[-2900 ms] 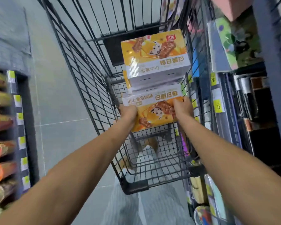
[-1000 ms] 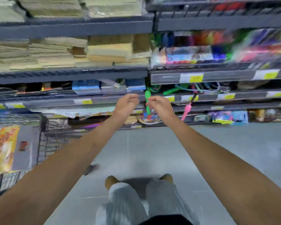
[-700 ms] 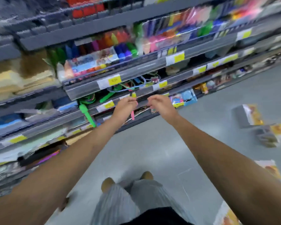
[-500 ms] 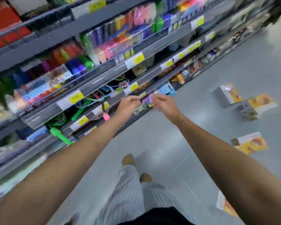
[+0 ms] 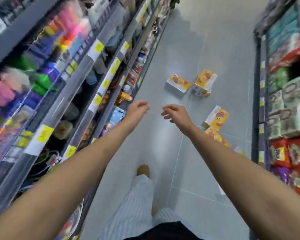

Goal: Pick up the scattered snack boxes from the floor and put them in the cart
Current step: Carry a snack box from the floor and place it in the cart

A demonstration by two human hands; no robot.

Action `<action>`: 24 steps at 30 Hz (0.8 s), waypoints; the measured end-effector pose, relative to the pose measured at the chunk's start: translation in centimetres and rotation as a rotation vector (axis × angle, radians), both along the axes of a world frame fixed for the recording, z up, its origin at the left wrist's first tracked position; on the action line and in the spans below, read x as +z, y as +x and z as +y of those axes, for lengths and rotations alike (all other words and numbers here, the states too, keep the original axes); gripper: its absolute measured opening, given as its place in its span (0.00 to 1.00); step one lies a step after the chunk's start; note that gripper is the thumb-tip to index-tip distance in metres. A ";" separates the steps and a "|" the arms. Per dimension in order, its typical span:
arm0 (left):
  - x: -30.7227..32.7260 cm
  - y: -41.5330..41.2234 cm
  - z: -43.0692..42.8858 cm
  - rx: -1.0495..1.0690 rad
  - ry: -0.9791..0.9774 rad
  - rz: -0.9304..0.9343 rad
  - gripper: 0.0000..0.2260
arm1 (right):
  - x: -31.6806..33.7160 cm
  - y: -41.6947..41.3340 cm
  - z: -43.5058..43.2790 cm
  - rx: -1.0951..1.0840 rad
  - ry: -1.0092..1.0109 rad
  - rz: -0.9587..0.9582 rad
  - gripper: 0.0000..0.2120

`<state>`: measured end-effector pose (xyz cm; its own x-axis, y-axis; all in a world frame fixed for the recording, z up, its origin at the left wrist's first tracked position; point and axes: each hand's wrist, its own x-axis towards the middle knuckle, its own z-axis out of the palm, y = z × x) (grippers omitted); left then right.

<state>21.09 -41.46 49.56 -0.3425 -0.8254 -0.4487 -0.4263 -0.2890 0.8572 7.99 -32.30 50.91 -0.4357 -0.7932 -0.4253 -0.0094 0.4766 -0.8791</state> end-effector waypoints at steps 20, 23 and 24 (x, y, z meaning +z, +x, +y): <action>-2.4 -31.8 -17.3 -0.267 0.109 -0.084 0.15 | -5.0 -29.3 -14.1 -0.359 0.097 -0.145 0.07; -2.7 -36.6 -19.7 -0.232 0.132 -0.105 0.15 | -5.6 -33.8 -16.7 -0.334 0.134 -0.160 0.06; -2.8 -38.5 -20.9 -0.216 0.140 -0.099 0.15 | -5.7 -35.7 -18.0 -0.326 0.135 -0.158 0.06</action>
<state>-17.45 -62.33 46.79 -0.4524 -0.6655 -0.5936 -0.5708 -0.2953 0.7662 -27.73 -50.26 45.18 -0.5768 -0.5558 -0.5987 0.2925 0.5438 -0.7866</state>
